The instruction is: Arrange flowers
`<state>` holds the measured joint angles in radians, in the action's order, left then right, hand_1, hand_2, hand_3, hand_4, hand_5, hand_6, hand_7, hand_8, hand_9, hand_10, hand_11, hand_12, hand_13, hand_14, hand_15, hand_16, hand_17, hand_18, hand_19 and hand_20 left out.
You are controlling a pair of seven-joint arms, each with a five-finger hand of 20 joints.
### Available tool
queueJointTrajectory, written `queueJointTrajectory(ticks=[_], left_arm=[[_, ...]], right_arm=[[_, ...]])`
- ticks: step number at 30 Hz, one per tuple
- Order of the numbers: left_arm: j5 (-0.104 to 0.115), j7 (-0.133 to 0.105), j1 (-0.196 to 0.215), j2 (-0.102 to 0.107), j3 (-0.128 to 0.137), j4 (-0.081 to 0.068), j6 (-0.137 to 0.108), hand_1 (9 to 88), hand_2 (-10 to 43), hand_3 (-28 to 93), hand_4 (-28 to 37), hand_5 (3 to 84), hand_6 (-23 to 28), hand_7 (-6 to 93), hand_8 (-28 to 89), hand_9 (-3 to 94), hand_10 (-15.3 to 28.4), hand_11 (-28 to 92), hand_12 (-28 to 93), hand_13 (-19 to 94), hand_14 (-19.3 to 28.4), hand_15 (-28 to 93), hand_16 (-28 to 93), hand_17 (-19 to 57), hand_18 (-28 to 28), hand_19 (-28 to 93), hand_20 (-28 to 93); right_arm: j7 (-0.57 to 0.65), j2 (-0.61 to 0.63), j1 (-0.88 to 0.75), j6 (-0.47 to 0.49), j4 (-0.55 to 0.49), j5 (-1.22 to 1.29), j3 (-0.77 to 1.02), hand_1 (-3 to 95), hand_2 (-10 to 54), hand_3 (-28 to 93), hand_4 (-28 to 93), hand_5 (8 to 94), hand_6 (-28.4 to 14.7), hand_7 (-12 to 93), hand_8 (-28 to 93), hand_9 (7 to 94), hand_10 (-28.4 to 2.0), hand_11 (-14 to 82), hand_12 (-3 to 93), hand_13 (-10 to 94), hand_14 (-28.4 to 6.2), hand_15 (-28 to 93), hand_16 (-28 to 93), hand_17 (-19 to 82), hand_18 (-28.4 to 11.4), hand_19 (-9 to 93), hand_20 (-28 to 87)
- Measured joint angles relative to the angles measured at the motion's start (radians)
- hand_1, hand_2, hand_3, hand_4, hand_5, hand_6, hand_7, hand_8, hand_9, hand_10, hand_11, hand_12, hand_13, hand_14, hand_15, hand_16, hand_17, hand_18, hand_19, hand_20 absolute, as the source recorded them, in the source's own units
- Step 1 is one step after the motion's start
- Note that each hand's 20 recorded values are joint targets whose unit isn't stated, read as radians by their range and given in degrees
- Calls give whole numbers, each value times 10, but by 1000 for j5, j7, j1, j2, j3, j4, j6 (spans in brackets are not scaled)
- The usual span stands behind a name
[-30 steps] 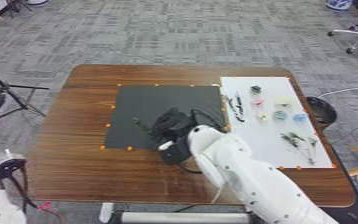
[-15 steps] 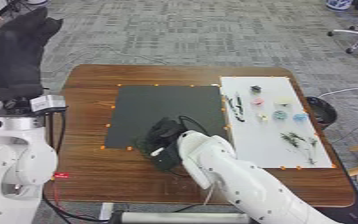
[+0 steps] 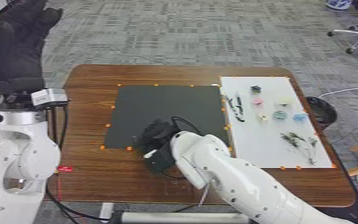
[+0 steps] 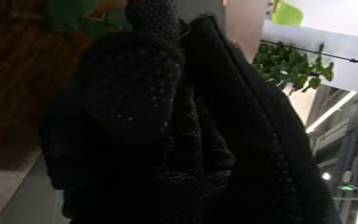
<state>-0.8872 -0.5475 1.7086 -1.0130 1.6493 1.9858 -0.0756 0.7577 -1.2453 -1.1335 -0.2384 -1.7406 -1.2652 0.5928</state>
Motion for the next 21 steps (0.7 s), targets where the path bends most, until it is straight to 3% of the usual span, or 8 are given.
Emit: queueJointTrajectory(ticks=[2,3,8,14,17,21], left_arm=[[1,1,5,0,1,4,-3,185,-36,719,-283,524,18,155,-72,513,143,225,150,395,162,188,18,97,111,64,206],[1,1,8,0,2,6,-5,185,-36,719,-283,524,18,155,-71,513,142,225,151,395,162,189,19,97,111,64,206],[6,5,28,2,15,20,-22,184,-37,721,-283,523,18,154,-71,513,143,226,151,395,163,190,19,96,111,64,206],[16,8,46,7,28,28,-40,185,-39,719,-283,523,18,154,-71,512,143,226,152,394,162,190,19,96,111,64,206],[21,8,48,9,29,28,-43,185,-39,719,-283,523,18,154,-71,512,143,227,152,394,163,190,19,96,111,64,206],[22,8,45,9,26,28,-43,186,-38,718,-283,522,19,153,-70,511,143,227,152,394,163,192,20,95,111,65,207]], right_arm=[[-9,7,-2,0,-14,14,2,394,64,541,-93,641,-68,337,-64,822,-145,133,116,937,-34,509,286,643,-126,906,453],[-16,14,-5,0,-28,23,5,373,72,537,-94,642,-66,333,-87,818,-151,130,119,937,-40,503,291,638,-129,912,448],[-43,90,-46,23,-169,55,44,331,98,511,-88,657,-59,259,-80,761,-173,108,123,937,-52,469,315,627,-134,924,416],[-46,184,-107,35,-286,67,80,291,132,456,-87,676,-61,126,-66,708,-177,86,106,937,-64,459,310,621,-144,932,391],[-46,205,-130,114,-286,58,89,277,145,432,-89,672,-63,95,-66,683,-177,80,95,937,-66,461,307,620,-149,932,394],[-46,209,-143,301,-258,17,91,263,156,415,-88,664,-67,74,-65,658,-174,79,87,937,-68,471,297,616,-160,932,417]])
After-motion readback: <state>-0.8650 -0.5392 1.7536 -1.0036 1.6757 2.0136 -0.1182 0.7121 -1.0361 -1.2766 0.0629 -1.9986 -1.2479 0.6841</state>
